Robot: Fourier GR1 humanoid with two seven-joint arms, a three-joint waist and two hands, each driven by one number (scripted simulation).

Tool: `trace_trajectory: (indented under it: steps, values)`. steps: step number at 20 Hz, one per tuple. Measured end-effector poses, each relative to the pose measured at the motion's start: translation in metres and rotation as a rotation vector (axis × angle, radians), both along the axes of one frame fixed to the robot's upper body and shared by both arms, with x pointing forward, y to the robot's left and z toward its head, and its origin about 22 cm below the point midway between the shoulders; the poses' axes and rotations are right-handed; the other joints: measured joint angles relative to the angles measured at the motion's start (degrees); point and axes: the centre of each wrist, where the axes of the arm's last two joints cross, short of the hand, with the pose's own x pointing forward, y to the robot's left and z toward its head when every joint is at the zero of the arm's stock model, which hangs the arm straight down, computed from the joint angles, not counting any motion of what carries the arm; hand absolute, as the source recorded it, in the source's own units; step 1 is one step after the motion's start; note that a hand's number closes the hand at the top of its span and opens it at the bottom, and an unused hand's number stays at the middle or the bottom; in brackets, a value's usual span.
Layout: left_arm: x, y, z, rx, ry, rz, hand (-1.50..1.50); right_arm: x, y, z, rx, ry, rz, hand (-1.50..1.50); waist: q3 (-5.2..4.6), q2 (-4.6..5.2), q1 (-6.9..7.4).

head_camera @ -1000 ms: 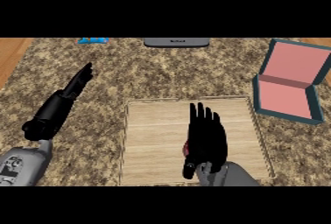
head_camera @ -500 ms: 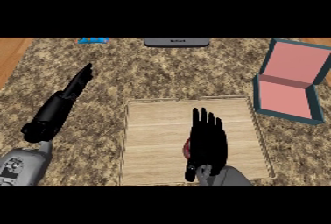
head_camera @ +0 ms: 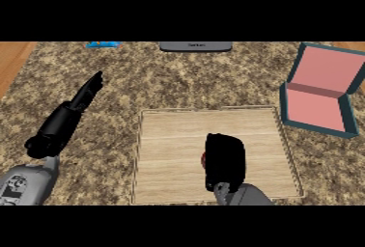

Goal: Pick the can from the tray and place it in the cardboard box

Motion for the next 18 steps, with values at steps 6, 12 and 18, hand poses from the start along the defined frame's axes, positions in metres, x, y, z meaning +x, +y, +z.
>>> trace_trajectory:
  steps: [6,12,18]
  values:
    - [0.000,0.001,-0.002,-0.004,-0.007,-0.003,0.00,-0.010,-0.010,-0.005,-0.002,-0.039,0.289,1.50,0.02,-0.01,0.33]
    - [0.002,-0.002,0.001,-0.002,-0.012,-0.014,0.00,-0.044,-0.017,0.002,0.149,-0.037,0.882,1.50,0.27,0.23,1.04]
    - [0.000,0.002,0.003,-0.005,-0.005,0.001,0.00,-0.047,-0.073,0.025,0.248,-0.224,1.170,1.50,0.24,0.05,-0.15]
